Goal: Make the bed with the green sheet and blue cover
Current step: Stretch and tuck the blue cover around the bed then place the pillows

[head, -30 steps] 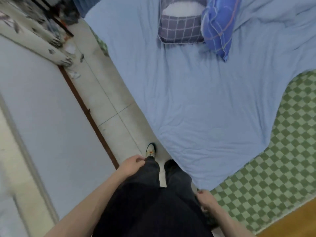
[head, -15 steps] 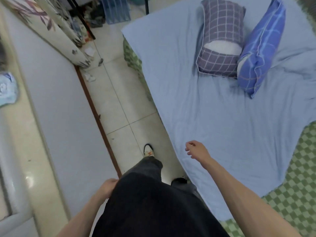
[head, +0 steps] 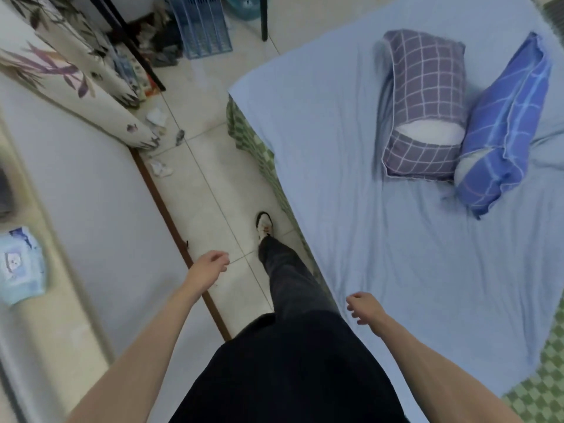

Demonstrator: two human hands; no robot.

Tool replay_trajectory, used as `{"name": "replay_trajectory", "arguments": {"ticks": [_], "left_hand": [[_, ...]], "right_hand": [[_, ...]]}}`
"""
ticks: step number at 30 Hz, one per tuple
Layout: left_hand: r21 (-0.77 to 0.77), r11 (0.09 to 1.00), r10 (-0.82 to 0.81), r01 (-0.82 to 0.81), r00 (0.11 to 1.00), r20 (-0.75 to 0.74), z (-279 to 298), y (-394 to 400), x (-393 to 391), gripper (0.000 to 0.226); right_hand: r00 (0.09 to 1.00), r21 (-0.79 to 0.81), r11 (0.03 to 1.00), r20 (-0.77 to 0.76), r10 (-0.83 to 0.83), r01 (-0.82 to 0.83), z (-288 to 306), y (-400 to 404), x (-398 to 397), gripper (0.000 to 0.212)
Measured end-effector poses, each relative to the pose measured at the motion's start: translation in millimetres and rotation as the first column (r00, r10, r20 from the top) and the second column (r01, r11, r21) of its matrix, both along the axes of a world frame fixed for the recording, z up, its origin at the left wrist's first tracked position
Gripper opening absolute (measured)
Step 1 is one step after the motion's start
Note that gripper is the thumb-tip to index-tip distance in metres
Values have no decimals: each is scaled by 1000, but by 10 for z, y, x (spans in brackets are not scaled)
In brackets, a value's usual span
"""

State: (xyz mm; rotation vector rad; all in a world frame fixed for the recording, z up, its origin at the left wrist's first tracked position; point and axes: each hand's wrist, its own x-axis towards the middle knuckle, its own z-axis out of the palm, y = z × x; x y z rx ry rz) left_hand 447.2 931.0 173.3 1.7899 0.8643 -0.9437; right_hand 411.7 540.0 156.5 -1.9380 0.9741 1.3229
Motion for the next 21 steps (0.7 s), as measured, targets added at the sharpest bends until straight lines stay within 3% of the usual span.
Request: {"name": "replay_trajectory", "arguments": {"ticks": [3, 6, 9, 12, 15, 18, 21], "left_hand": [[-3, 1000, -20, 20, 996, -82, -125, 377, 470, 25], [59, 997, -38, 51, 977, -211, -204, 895, 878, 16], [106, 990, -55, 91, 951, -305, -156, 1393, 1410, 15], [146, 981, -78, 126, 950, -301, -144, 1718, 2070, 20], [142, 983, -79, 118, 964, -254, -339, 1803, 2886, 28], [48, 992, -103, 119, 963, -250, -801, 1660, 3720, 31], [-68, 987, -157, 143, 943, -293, -1435, 1442, 4560, 36]], "right_hand": [[999, 24, 999, 7, -42, 41, -232, 421, 692, 27], [1000, 94, 995, 7, 28, -28, -409, 918, 1566, 24], [996, 133, 990, 92, 23, -36, -451, 1436, 2486, 14], [969, 218, 971, 202, -140, 94, -469, 1945, 3279, 22], [952, 251, 962, 253, -171, 106, -631, 2310, 3861, 30], [915, 238, 926, 212, -344, 293, -1030, 2525, 4222, 28], [725, 207, 729, 112, -680, 652, -1555, 2721, 4447, 22]]}}
